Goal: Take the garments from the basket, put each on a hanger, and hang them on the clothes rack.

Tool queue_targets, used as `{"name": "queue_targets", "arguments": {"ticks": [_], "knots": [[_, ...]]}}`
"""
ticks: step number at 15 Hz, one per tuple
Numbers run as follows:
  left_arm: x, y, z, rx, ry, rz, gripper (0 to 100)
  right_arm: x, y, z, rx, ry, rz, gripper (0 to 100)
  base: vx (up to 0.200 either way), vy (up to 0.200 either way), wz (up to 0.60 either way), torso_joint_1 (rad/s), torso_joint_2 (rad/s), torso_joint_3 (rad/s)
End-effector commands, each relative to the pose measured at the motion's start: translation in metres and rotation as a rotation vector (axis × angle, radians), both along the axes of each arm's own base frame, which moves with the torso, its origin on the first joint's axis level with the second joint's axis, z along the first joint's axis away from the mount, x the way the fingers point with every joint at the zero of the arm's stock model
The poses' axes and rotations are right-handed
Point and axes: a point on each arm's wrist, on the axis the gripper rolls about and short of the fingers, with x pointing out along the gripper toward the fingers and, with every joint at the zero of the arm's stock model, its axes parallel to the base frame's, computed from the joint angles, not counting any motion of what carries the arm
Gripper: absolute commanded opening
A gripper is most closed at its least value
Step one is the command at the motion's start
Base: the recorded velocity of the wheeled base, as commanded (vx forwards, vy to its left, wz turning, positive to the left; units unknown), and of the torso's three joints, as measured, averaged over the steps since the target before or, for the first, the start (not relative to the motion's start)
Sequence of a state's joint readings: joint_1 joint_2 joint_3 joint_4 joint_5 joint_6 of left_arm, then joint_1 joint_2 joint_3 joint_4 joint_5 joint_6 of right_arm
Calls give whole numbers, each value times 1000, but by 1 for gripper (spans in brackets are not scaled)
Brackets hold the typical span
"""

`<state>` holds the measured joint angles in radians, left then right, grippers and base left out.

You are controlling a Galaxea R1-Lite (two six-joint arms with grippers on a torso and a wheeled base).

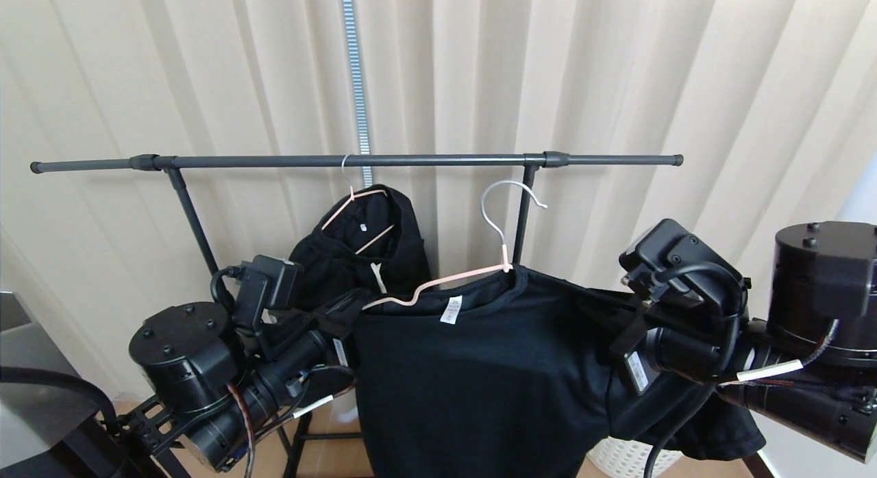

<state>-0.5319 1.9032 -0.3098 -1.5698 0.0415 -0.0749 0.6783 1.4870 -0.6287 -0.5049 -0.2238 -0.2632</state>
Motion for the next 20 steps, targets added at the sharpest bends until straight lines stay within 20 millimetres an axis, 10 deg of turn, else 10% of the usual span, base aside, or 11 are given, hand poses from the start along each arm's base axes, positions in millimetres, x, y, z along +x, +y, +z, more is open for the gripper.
{"name": "queue_targets", "arguments": {"ticks": [1,20], "knots": [[-1,0,2,-4,-6,-4,0,5,4,-11,-33,24,-24,0,0,0,0,0,0,0],[-7,-4,7,8,-31,7,0,10,44,-40,65,84,-18,0,0,0,0,0,0,0]]}}
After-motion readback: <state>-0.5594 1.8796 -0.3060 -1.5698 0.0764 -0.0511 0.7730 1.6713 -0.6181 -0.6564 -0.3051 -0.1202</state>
